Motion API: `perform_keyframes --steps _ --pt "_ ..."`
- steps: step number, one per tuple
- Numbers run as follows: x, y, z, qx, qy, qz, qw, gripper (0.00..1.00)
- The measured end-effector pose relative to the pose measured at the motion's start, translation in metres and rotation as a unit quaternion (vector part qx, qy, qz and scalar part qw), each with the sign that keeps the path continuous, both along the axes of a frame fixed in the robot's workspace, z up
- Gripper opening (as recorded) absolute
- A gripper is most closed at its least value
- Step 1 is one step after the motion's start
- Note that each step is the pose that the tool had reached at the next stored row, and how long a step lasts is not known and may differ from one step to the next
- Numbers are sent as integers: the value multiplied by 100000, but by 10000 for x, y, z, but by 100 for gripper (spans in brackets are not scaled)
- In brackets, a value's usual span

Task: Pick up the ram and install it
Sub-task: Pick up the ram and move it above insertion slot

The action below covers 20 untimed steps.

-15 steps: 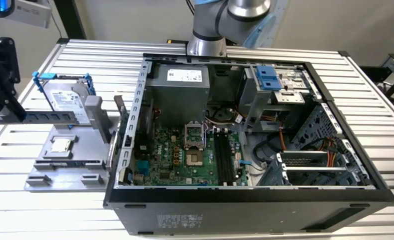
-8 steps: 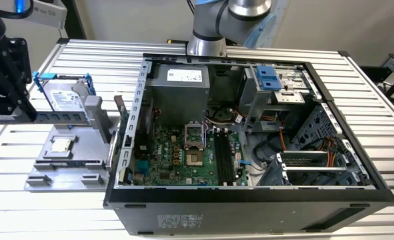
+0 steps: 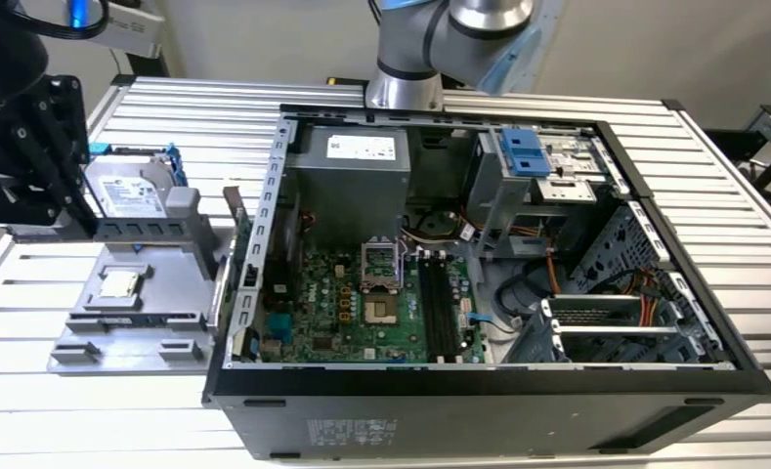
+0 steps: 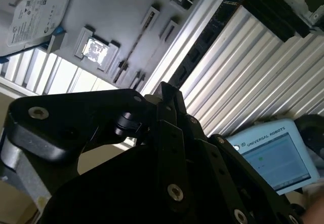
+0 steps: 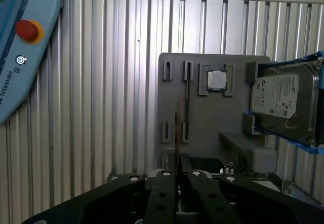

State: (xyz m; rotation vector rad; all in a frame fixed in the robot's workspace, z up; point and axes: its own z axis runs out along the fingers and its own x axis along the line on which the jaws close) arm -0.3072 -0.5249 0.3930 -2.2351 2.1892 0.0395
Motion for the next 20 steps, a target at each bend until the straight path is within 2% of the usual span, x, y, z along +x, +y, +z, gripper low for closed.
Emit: perform_keyframes --steps 13,20 --pt "317 0 0 1 39 0 100000 0" --pt "513 0 -1 7 126 1 100000 0"
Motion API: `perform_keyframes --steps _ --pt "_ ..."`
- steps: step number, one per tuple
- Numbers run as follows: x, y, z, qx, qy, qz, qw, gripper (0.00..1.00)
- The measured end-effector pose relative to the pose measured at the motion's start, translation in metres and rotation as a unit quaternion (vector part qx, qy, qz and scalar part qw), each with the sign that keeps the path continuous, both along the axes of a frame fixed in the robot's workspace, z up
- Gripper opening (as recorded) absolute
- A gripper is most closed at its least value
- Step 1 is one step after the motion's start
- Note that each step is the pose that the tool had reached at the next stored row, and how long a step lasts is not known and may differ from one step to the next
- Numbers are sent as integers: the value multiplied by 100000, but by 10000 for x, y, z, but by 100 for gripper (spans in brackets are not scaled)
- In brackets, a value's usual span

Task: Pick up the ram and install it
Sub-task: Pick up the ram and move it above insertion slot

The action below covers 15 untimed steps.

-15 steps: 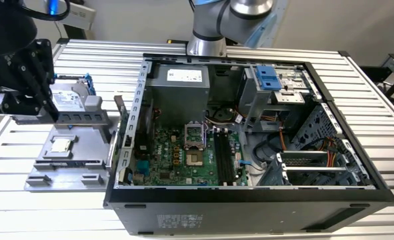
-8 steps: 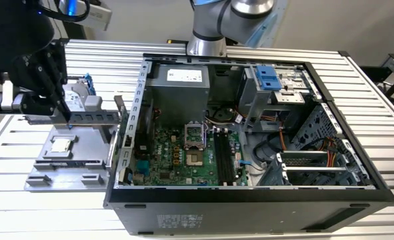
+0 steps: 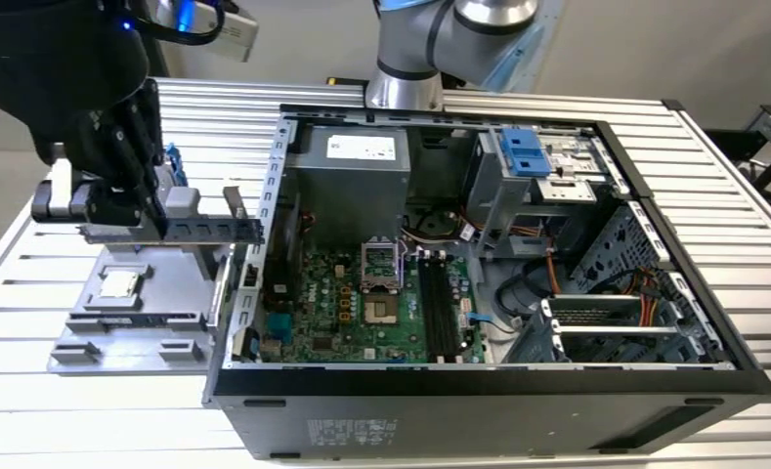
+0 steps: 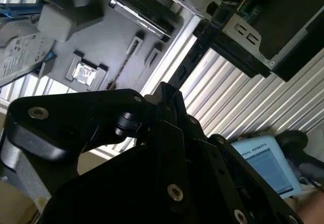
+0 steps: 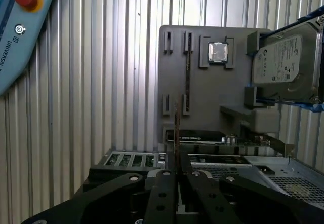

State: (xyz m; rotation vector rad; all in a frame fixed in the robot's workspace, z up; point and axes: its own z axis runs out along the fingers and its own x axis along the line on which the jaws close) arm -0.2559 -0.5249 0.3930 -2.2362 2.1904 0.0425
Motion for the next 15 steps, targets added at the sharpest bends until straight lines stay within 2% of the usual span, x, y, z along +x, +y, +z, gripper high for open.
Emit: perform_keyframes --steps 7,15 --pt "213 0 1 -5 270 2 100000 0" --pt "469 0 1 -8 710 -1 99997 0"
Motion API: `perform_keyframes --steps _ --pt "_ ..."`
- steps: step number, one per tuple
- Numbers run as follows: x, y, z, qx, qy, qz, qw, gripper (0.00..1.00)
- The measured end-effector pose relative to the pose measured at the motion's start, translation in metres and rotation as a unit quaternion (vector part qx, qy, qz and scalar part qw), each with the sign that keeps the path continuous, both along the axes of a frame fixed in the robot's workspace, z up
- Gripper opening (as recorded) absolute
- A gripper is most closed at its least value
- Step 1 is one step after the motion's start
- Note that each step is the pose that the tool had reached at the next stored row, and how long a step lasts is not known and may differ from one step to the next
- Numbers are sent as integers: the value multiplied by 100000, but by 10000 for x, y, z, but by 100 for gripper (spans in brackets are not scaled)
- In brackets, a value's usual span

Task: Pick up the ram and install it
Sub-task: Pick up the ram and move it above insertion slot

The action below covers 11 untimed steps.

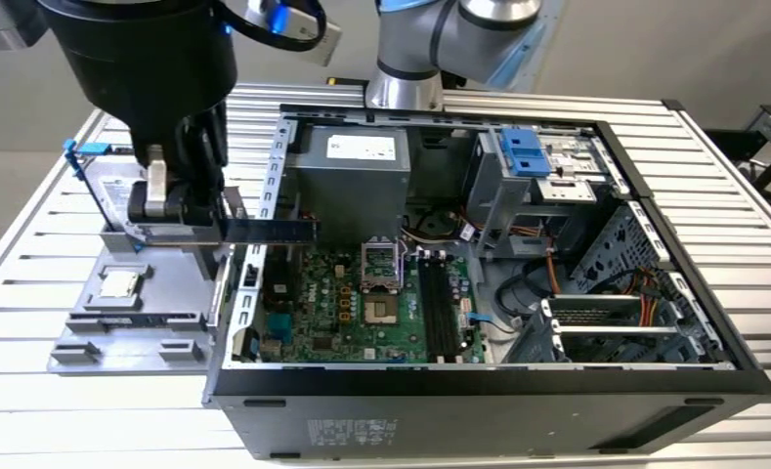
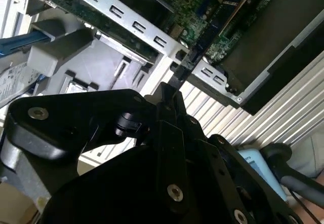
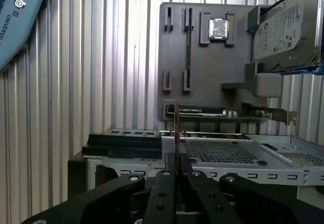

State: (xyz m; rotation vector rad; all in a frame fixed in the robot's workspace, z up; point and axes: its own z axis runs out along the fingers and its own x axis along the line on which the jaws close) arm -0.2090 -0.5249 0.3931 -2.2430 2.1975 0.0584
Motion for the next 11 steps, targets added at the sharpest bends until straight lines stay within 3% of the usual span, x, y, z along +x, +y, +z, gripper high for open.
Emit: perform_keyframes --steps 11 --pt "343 0 0 -1 431 3 99999 0"
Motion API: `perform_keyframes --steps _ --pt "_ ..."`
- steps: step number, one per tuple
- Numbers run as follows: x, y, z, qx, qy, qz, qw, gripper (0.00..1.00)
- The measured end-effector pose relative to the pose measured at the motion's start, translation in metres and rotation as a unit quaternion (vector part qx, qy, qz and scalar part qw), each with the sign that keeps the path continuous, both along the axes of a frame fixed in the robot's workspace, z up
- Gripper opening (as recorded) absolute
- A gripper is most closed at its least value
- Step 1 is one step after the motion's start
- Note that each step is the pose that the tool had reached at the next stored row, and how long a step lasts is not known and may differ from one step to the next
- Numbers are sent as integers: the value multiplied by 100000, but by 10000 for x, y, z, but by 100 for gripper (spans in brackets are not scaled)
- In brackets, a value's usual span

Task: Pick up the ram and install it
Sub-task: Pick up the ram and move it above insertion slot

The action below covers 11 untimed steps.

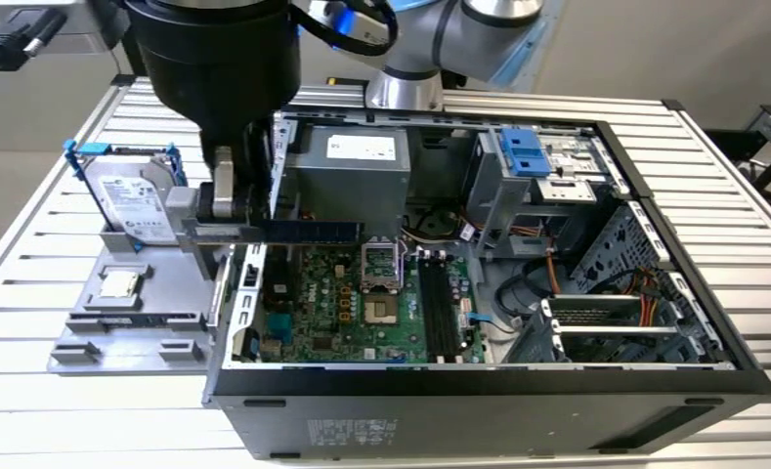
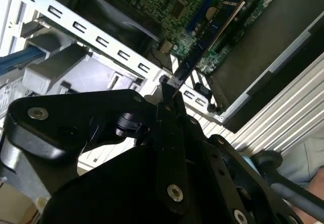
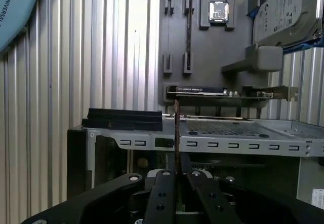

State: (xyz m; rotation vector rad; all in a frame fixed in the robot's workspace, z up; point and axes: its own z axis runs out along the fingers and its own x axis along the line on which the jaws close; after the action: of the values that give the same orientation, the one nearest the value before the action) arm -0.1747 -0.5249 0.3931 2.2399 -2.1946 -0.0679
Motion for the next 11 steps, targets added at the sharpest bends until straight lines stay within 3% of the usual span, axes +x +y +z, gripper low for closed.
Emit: perform_keyframes --steps 11 --pt "302 0 -1 4 8 -7 100000 0"
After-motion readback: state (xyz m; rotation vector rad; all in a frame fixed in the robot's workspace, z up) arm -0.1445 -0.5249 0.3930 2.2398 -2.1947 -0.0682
